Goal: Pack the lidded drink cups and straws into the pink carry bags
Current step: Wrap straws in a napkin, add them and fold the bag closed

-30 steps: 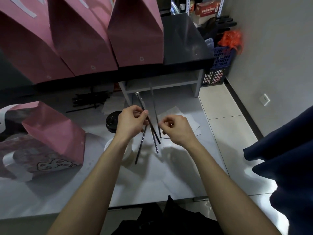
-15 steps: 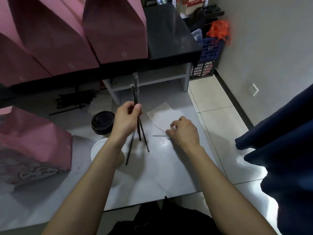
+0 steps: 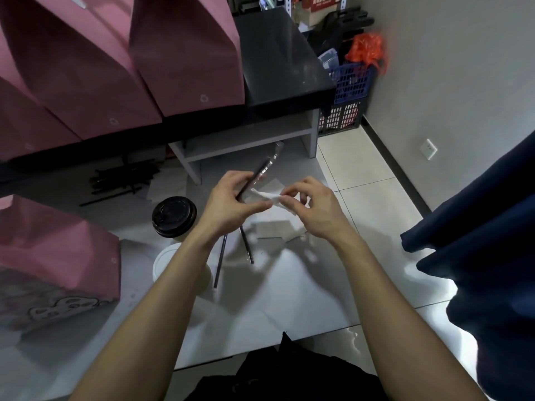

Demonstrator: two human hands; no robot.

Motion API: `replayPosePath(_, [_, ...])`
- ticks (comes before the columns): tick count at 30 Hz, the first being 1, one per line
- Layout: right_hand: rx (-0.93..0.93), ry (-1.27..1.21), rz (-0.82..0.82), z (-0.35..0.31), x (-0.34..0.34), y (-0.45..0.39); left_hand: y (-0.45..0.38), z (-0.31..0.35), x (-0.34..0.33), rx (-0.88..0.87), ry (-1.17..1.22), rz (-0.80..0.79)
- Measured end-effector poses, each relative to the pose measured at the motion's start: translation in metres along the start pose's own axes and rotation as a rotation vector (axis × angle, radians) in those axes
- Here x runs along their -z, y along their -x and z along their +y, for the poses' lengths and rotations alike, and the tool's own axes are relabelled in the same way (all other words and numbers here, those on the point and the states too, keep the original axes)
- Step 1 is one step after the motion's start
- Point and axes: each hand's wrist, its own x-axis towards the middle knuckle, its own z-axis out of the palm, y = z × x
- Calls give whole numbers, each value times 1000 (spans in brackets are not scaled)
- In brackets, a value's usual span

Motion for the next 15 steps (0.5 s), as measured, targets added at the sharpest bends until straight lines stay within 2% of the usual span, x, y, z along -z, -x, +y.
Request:
replayPosePath(2, [-12, -39, 79, -1, -5, 1, -4, -2, -2, 2, 27, 52])
replayPosePath(4, [-71, 59, 135, 9, -9, 4, -7, -8, 0, 34, 32, 174])
replayPosePath(5, [-110, 165, 82, 16, -11, 6, -8, -12, 3, 40, 32, 235])
replayPosePath(8, [-239, 510, -258, 28, -22, 21, -7, -20, 13, 30, 74, 348])
replayPosePath(9, [-246, 540, -290, 30, -27, 25, -7, -22, 16, 31, 87, 363])
replayPosePath(15, [-226, 526, -253, 27, -29, 24, -4, -27, 24, 4, 47, 381])
